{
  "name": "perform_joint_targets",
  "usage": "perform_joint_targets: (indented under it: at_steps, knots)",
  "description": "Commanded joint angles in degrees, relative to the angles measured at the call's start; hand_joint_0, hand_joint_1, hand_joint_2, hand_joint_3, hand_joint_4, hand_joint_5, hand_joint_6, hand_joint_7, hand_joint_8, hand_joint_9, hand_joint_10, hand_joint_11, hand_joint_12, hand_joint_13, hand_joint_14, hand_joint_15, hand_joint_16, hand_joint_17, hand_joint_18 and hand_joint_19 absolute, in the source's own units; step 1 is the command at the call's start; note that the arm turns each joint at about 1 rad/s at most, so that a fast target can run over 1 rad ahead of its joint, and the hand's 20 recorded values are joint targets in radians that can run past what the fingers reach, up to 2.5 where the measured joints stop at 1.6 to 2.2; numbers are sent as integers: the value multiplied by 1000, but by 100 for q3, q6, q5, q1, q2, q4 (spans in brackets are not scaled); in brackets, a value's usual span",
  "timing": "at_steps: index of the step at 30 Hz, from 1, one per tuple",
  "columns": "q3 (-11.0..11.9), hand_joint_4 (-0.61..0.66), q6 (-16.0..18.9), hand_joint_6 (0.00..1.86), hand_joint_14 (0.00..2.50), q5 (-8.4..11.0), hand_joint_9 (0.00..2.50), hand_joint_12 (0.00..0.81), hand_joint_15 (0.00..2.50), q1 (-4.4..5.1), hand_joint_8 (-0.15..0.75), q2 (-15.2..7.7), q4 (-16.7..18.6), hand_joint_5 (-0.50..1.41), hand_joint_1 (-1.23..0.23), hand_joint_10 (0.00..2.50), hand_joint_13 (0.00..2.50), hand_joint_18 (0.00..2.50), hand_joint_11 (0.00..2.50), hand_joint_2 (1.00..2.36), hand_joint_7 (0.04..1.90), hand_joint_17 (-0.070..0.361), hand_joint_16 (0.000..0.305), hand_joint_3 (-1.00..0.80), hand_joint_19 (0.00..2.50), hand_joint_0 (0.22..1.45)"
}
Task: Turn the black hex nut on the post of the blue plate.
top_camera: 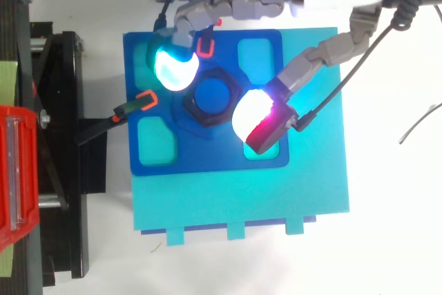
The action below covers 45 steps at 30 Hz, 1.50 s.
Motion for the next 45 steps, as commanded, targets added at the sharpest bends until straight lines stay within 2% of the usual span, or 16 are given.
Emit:
perform_joint_targets:
  at_steps: [1,6,11,18,25,30,33,38,43,45]
  knots:
    - [0,161,-24,503,0,-59,0,344,0,-57,229,0,0,-251,-554,0,0,0,0,1000,898,103,46,-500,0,427]
    - [0,162,-103,503,0,-182,0,345,0,-163,229,0,79,-251,-553,0,0,0,0,1000,898,103,46,-500,0,426]
    - [0,161,-112,503,0,-235,0,345,0,-206,229,0,88,-251,-552,0,0,0,0,1000,898,103,46,-500,0,427]
    - [18,161,-112,503,0,-252,0,344,0,-206,229,0,79,-251,-550,0,0,0,0,1000,898,103,46,-500,0,427]
    - [343,160,-121,503,0,-226,0,345,0,-119,229,0,-176,-251,-554,0,0,0,0,1000,898,103,46,-500,0,427]
    - [352,160,-121,503,0,-182,0,345,0,-66,228,0,-176,-251,-556,0,0,0,0,1000,900,103,46,-500,0,427]
    - [352,159,-121,503,0,-50,0,344,0,22,229,0,-167,-251,-555,0,0,0,0,1000,898,103,46,-500,0,427]
    - [325,161,-121,503,0,55,0,344,0,145,229,-9,-132,-251,-556,0,0,0,0,1000,898,103,46,-500,0,427]
    - [281,160,-129,503,0,126,0,345,0,224,229,0,-61,-251,-556,0,0,0,0,1000,898,102,46,-500,0,427]
    - [281,160,-121,503,0,222,0,346,0,286,229,-9,-61,-251,-555,0,0,0,0,1000,898,103,46,-500,0,428]
